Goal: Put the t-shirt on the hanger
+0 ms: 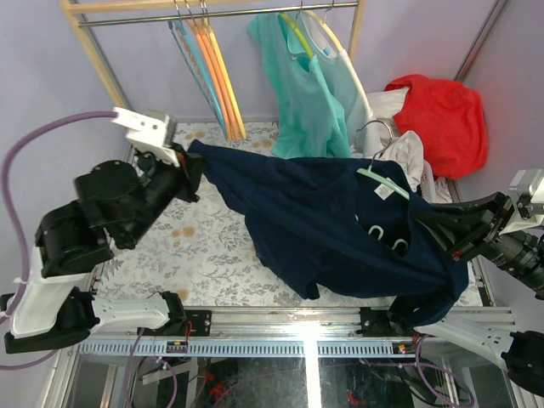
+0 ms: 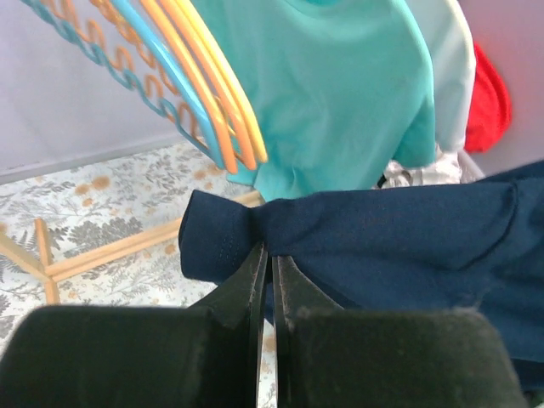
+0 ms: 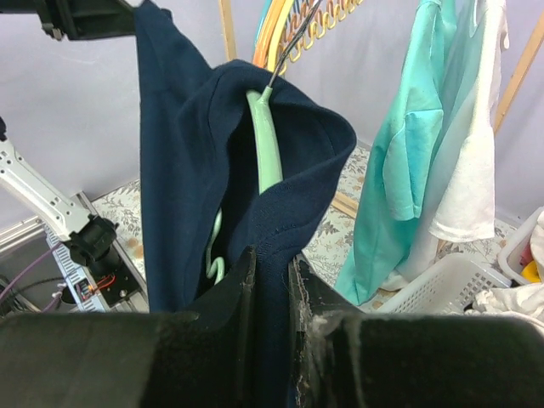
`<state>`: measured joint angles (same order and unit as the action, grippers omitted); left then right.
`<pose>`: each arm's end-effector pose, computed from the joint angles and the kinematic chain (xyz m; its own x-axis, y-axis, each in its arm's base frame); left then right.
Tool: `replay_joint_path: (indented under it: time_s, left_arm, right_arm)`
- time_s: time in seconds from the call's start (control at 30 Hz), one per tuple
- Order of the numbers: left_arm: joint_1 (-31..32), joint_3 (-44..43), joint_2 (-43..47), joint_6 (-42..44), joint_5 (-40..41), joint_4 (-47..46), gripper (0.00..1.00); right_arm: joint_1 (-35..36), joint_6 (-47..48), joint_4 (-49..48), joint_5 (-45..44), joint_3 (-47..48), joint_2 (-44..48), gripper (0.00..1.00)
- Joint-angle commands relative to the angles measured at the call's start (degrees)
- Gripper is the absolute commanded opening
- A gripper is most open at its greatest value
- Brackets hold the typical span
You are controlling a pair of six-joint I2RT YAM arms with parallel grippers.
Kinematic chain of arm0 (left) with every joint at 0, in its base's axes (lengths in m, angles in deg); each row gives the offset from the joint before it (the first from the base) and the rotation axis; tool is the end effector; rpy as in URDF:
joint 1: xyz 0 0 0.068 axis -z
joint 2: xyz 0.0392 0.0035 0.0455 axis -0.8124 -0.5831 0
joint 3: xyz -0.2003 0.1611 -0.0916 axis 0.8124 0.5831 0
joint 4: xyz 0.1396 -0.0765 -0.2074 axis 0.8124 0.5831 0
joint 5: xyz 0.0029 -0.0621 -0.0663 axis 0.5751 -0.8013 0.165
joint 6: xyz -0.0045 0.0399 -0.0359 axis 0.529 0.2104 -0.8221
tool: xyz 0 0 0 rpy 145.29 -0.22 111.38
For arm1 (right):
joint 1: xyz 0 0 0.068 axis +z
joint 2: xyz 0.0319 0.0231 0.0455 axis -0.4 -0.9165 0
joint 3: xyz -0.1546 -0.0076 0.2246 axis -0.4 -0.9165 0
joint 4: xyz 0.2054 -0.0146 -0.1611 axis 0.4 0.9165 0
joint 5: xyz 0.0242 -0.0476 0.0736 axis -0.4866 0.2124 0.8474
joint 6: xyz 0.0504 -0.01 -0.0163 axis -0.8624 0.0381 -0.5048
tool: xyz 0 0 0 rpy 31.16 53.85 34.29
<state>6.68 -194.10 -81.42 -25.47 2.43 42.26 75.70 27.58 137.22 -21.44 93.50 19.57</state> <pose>0.0811 -0.1033 0.5392 -0.1454 0.0228 -0.9891 0.4110 0.9108 -0.0394 -0.0015 -0.0055 0.5355 0.0304 0.1558 -0.9873 -0.7562 0.6496 0.0792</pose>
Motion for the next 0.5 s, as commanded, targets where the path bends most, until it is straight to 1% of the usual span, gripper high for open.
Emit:
replay_joint_path:
  time_s: [0.0,0.1,0.2,0.27,0.4,0.47]
  left_arm:
    - [-0.4,-8.0,-2.0,0.0,10.5,4.6,0.0]
    - [-0.4,-13.2,-3.7,0.3,14.0,5.9,0.0]
    - [-0.3,-15.8,-5.4,1.0,17.8,6.2,0.0]
    - [-0.3,-15.9,-6.3,0.9,21.2,6.9,0.0]
    - [-0.3,-11.5,-4.5,0.8,25.7,5.3,0.0]
    - [-0.3,-11.8,-4.5,2.0,28.3,5.1,0.0]
  right_arm:
    - [0.1,-0.4,-8.1,1.0,1.8,-1.5,0.0]
    - [0.0,-0.6,-9.4,1.5,1.3,-1.1,0.0]
    - [0.1,-1.0,-10.9,2.1,1.5,-0.7,0.0]
    - [0.0,-1.2,-12.4,2.7,1.6,-0.5,0.0]
    - [0.1,-1.6,-16.3,2.7,0.8,0.1,0.0]
    - [0.0,-1.7,-19.0,2.8,-0.1,0.6,0.0]
